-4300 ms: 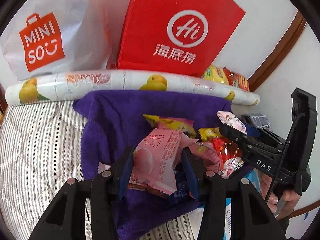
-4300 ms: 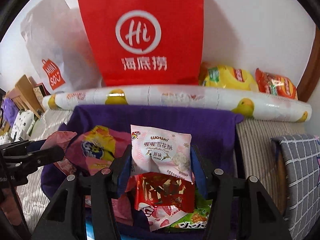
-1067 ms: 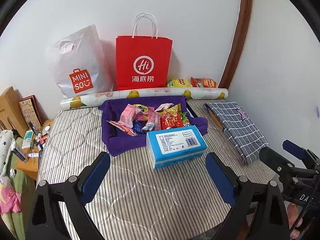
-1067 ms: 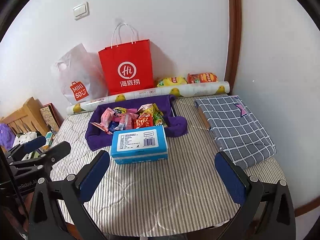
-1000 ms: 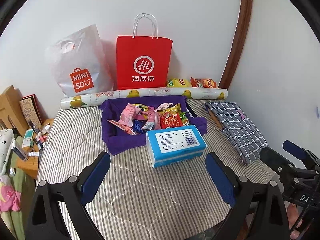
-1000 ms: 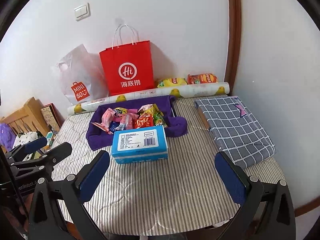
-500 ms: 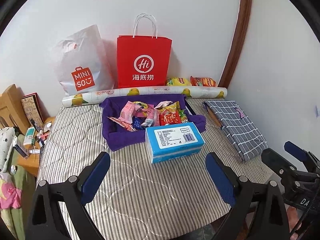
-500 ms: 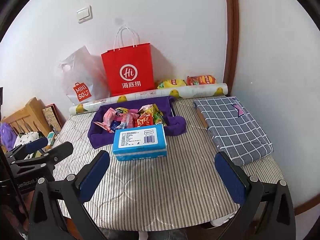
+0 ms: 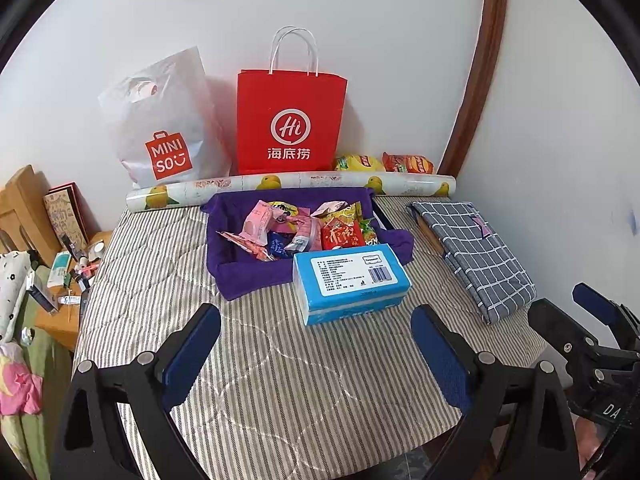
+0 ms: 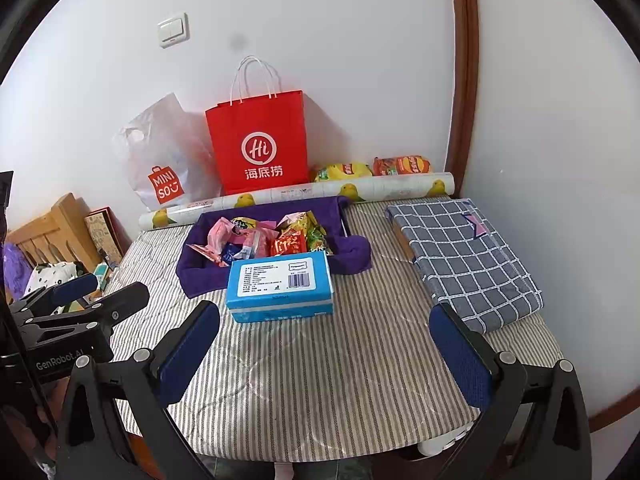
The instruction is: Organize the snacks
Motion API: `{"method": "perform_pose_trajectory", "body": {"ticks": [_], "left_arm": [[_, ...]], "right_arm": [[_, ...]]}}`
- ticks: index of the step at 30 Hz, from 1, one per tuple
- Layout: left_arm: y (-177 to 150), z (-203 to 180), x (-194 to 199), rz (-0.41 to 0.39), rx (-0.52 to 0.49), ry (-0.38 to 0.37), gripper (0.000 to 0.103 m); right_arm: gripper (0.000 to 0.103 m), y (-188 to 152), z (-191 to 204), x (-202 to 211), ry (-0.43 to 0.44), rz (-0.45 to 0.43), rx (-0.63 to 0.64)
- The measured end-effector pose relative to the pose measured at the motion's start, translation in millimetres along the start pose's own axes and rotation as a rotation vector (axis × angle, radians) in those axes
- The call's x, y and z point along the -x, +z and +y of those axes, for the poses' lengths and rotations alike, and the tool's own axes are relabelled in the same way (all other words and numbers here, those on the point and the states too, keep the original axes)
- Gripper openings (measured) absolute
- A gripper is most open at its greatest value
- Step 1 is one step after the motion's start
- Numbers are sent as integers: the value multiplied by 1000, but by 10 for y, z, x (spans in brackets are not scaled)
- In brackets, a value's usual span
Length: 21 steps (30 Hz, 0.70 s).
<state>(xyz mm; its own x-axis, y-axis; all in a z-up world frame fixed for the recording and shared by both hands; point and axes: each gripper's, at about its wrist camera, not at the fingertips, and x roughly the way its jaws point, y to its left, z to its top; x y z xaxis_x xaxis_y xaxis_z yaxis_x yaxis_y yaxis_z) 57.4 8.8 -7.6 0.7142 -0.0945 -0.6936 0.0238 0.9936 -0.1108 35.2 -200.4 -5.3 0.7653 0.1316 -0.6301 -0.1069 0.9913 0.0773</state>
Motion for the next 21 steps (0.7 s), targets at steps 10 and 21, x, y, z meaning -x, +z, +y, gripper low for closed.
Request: {"method": "perform_pose_trajectory", "body": {"ticks": [10, 21], "left_arm": [[-12, 17, -9, 3, 3, -4, 96], [-16, 37, -17, 4, 8, -5, 96]], "right_arm": [[103, -8, 38, 8, 1, 0, 8], [103, -5, 50, 3, 4, -2, 7]]}}
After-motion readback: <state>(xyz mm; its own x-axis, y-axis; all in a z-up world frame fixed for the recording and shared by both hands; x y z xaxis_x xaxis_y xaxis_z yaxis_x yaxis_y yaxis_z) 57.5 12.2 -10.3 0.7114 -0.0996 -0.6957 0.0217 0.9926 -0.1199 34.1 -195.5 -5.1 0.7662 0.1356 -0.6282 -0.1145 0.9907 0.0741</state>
